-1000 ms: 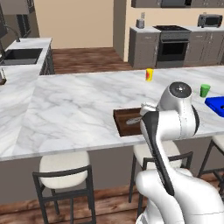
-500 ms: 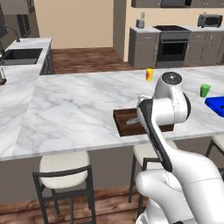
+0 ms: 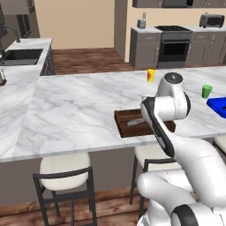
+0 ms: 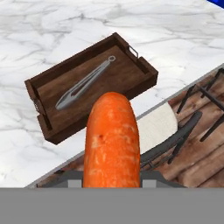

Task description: Gather the carrot and cucumber from the fridge and place them on a tray on the dining counter. Then gather the chicken drumsticks from the fridge and place them on the other tray.

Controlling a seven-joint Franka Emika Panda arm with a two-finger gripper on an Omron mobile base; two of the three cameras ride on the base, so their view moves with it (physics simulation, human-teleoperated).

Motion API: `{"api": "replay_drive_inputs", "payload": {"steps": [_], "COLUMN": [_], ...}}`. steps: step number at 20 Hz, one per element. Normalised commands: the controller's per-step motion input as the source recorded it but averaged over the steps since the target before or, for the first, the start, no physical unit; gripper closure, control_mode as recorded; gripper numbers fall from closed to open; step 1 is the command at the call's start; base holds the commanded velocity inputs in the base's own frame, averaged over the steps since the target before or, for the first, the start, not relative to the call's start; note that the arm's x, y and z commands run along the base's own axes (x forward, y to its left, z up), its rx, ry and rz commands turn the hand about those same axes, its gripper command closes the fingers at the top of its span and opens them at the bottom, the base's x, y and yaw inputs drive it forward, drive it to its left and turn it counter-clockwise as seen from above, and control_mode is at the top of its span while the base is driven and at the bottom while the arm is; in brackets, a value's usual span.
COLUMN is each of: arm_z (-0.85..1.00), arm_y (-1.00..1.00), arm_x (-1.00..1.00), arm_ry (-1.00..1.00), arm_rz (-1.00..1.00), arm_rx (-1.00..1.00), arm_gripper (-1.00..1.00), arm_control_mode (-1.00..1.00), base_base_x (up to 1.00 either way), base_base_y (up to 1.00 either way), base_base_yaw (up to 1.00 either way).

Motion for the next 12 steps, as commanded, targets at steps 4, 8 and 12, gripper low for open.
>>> {"api": "replay_drive_inputs", "payload": {"steps": [4, 8, 12], "arm_z": [-0.36, -0.36, -0.27], "arm_y": [-0.03, 0.0, 0.0], "arm_x": [0.43, 0.48, 0.51], "arm_ry": [0.0, 0.0, 0.01], "arm_rz": [0.0, 0.0, 0.0], "arm_rx": [0.0, 0.0, 0.0], "arm_gripper": [1.0, 1.0, 1.0], "arm_control_mode": [-1.0, -1.0, -1.0], "base_base_x": [0.0, 0.0, 0.0], "base_base_y": [0.0, 0.0, 0.0], "base_base_yaw": [0.0, 0.0, 0.0]}}
